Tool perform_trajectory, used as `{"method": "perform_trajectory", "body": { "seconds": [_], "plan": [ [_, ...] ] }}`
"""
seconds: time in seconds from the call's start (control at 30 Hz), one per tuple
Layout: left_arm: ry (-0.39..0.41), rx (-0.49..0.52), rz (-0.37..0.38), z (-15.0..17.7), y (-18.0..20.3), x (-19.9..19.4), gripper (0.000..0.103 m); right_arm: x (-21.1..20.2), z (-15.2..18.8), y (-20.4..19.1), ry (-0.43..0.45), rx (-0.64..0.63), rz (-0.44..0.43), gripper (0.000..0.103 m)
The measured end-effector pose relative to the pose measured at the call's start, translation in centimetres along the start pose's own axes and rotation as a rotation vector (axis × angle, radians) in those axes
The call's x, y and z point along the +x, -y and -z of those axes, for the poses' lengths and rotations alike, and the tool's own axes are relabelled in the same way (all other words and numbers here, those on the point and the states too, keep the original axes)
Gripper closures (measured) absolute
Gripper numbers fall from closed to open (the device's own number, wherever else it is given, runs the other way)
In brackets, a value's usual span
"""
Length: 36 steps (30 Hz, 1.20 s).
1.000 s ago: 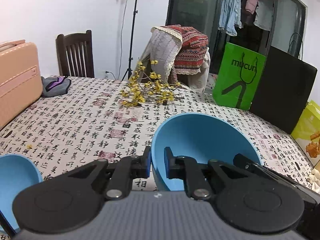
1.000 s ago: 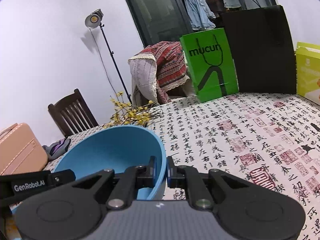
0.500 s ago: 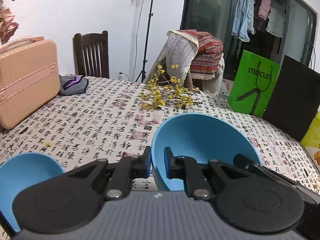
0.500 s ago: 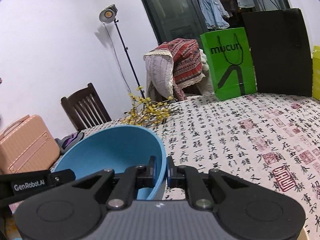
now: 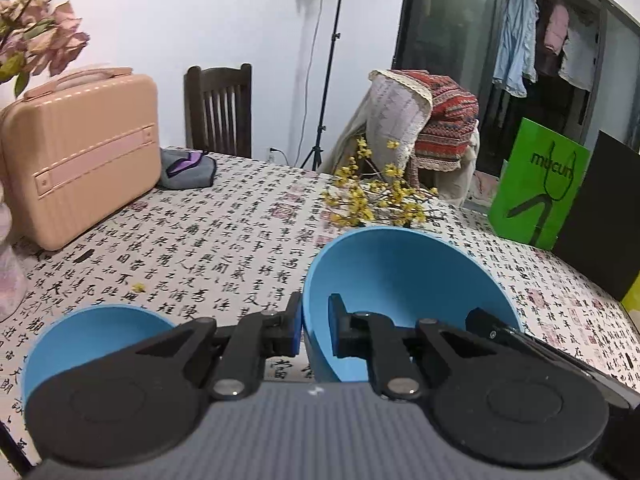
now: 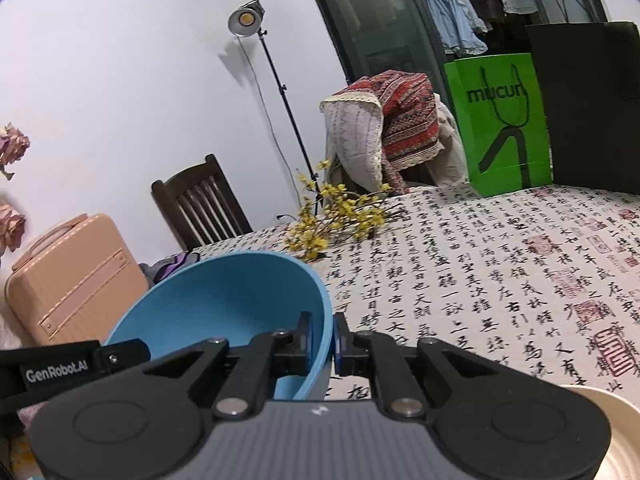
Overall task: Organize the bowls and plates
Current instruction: 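Carry the held blue bowl toward the lilac vase and pink suitcase, then lower the blue bowl into the stacked blue bowls beside the vase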
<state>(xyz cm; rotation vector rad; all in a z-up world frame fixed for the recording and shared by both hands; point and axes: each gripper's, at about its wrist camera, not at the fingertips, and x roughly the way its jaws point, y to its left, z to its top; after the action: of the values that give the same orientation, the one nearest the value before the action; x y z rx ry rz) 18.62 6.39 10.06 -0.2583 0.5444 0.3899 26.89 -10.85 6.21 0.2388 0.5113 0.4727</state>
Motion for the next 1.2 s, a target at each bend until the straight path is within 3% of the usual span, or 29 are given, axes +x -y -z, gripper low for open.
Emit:
{"method": "perform_trajectory", "body": {
  "seconds": [1.2],
  "plan": [
    [0.07,-0.126,-0.141,-1.5,-9.6,-4.5,0.09,0.9,1.1,-10.2,-0.034,-0.087,-0.191,0.093]
  ]
}}
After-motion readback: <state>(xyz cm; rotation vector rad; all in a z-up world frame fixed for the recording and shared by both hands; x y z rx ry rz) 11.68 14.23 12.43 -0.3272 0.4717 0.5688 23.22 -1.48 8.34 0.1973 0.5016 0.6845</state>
